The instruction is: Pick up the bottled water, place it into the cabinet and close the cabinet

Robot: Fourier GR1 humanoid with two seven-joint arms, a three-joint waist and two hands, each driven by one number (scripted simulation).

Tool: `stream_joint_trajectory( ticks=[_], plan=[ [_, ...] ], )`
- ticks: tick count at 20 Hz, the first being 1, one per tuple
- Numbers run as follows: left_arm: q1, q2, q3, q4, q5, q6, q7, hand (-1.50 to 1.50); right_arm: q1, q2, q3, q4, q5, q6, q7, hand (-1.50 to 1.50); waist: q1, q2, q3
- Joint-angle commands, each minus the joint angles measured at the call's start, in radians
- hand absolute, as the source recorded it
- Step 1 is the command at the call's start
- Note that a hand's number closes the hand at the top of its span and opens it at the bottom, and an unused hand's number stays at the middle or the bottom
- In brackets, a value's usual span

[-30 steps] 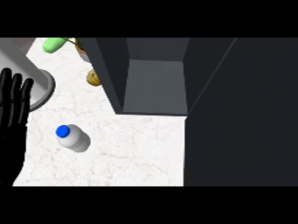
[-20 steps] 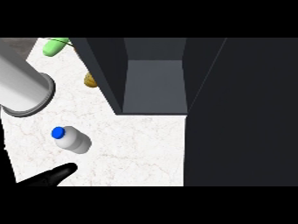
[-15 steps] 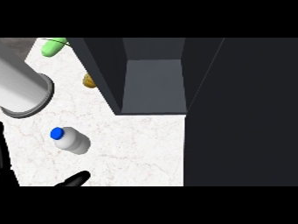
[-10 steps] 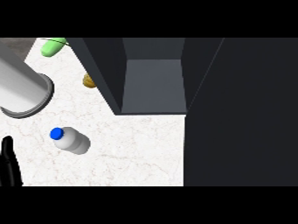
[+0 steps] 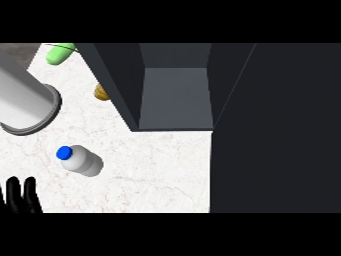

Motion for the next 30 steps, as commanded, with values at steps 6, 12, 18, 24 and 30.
stream_joint_trajectory(
  ticks=[6, 12, 18, 24, 30],
  plan=[
    [0.061, 0.062, -0.021, -0.042, -0.03, 0.05, -0.004, -1.5, 0.195, 0.016, 0.0, -0.178, -0.043, 0.069, -0.046, -1.5, -0.002, -0.002, -0.001],
    [0.012, 0.04, 0.073, 0.039, 0.07, 0.07, -0.003, -1.5, 0.198, -0.005, -0.072, -0.181, -0.109, 0.073, -0.042, -1.5, -0.002, 0.001, -0.002],
    [-0.06, 0.05, 0.207, 0.097, 0.3, 0.068, -0.105, -1.5, 0.273, -0.003, -0.044, -0.225, -0.104, 0.11, -0.068, -1.5, -0.007, 0.0, -0.004],
    [-0.022, 0.073, 0.325, 0.23, 0.516, -0.004, -0.253, -1.5, 0.347, 0.009, -0.041, -0.184, -0.046, 0.156, -0.168, -1.5, -0.005, -0.002, -0.004],
    [-0.056, 0.012, 0.463, 0.472, 0.723, -0.151, -0.456, -1.5, 0.354, -0.009, -0.092, -0.129, -0.07, 0.186, -0.247, -1.5, -0.001, 0.0, -0.005]
  ],
)
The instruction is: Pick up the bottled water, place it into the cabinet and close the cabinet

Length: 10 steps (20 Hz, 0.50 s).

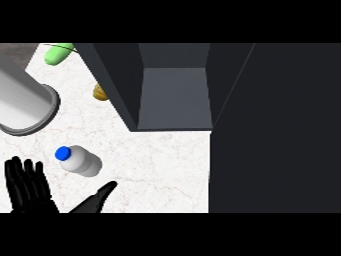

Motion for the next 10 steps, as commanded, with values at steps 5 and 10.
stream_joint_trajectory(
  ticks=[5, 10],
  plan=[
    [-0.035, -0.014, 0.219, 0.246, 0.269, -0.24, -0.24, -1.5, 0.107, 0.002, -0.021, -0.151, -0.061, 0.017, 0.006, -1.5, 0.006, 0.002, 0.001],
    [-0.103, -0.038, 0.286, 0.451, 0.325, -0.306, -0.37, -1.5, 0.191, -0.031, -0.061, -0.203, -0.09, 0.064, -0.039, -1.5, -0.009, 0.002, 0.0]
  ],
)
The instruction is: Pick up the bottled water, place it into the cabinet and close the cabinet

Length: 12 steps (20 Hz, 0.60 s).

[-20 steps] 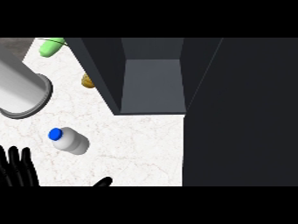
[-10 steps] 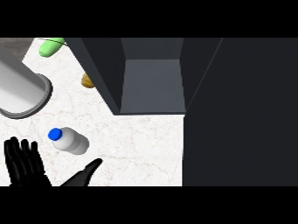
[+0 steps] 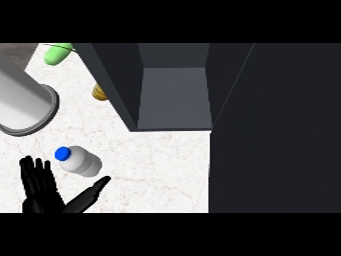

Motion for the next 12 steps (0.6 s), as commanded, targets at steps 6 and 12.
stream_joint_trajectory(
  ticks=[6, 12],
  plan=[
    [-0.18, -0.002, 0.164, 0.352, 0.137, -0.118, -0.181, -1.5, 0.082, 0.005, -0.034, -0.148, -0.055, 0.024, -0.002, -1.5, -0.001, 0.003, 0.001],
    [-0.197, -0.007, 0.181, 0.498, 0.185, -0.168, -0.332, -1.5, 0.108, -0.001, -0.062, -0.197, -0.077, 0.012, 0.014, -1.5, 0.004, 0.004, 0.001]
  ],
)
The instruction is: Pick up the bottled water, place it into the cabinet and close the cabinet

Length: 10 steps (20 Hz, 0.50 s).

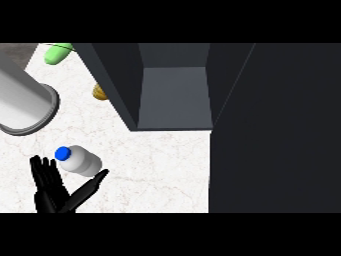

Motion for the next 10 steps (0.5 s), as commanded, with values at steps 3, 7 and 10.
stream_joint_trajectory(
  ticks=[3, 7, 10],
  plan=[
    [-0.103, -0.001, 0.06, 0.208, 0.049, -0.052, -0.127, -1.5, 0.097, 0.012, -0.021, -0.194, -0.059, 0.009, 0.035, -1.5, -0.008, 0.0, 0.0],
    [-0.136, -0.001, 0.073, 0.243, 0.094, -0.14, -0.14, -1.5, 0.077, -0.016, -0.092, -0.133, -0.106, 0.04, 0.003, -1.5, -0.001, -0.001, 0.001],
    [-0.151, 0.013, 0.136, 0.324, 0.123, -0.271, -0.221, -1.5, 0.107, -0.009, -0.079, -0.176, -0.099, 0.046, -0.007, -1.5, -0.003, 0.0, -0.001]
  ],
)
